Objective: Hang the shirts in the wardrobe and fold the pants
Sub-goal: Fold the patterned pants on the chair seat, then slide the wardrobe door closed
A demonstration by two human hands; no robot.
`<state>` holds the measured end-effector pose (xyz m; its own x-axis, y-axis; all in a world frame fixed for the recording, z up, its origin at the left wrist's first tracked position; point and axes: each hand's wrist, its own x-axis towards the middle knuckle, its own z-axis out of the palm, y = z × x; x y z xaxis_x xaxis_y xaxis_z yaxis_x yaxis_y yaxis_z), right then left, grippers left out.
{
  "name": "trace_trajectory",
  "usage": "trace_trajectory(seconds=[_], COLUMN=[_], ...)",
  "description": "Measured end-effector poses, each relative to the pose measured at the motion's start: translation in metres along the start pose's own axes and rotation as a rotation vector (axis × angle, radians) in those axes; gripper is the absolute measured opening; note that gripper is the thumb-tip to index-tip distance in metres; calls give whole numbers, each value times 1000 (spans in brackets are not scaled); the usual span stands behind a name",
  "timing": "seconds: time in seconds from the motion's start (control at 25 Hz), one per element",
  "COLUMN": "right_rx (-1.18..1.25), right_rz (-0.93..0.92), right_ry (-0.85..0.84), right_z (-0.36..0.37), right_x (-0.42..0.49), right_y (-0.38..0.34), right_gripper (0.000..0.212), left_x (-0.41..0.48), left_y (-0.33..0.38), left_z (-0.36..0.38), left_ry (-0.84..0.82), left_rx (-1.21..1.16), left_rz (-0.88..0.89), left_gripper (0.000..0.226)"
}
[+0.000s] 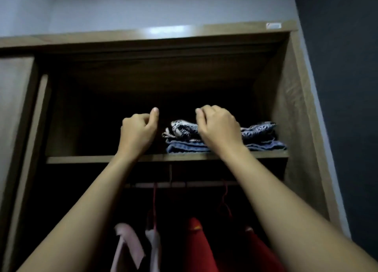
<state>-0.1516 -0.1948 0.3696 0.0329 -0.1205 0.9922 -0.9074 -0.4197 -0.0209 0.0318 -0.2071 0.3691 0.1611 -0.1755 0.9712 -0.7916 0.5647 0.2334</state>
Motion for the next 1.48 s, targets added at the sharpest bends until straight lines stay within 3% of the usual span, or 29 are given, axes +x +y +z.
trace_trajectory(seconds=[0.08,0.2,0.44,0.64,0.8,1.0,1.48], right_rx=[167,304,505,588,550,330,6], right_rz=[-95,-164,-300,-637,-824,-1002,-1354], right_ry=[64,0,-215,-577,-903,-1089,-1034], right_z=[16,44,82,104,124,170,218], right_x=[-38,-111,-252,-389,-467,-521,-544], right_y=[-44,-109,-230,-312,-340,-348,-341], right_gripper=[41,42,36,40,41,32,27], left_x=[-29,-82,-191,-271,-323,-365,-386], left_y=[-16,-60,-176,-251,-291,-341,-365], left_z=[-30,-82,-190,-253,-259,-248,-219], left_ry=[71,54,-148,-338,-490,-546,-418], left_rx=[-39,-55,220,435,571,685,594], left_rz=[93,129,81,46,139,212,223], left_gripper=[53,33,47,55,60,57,65])
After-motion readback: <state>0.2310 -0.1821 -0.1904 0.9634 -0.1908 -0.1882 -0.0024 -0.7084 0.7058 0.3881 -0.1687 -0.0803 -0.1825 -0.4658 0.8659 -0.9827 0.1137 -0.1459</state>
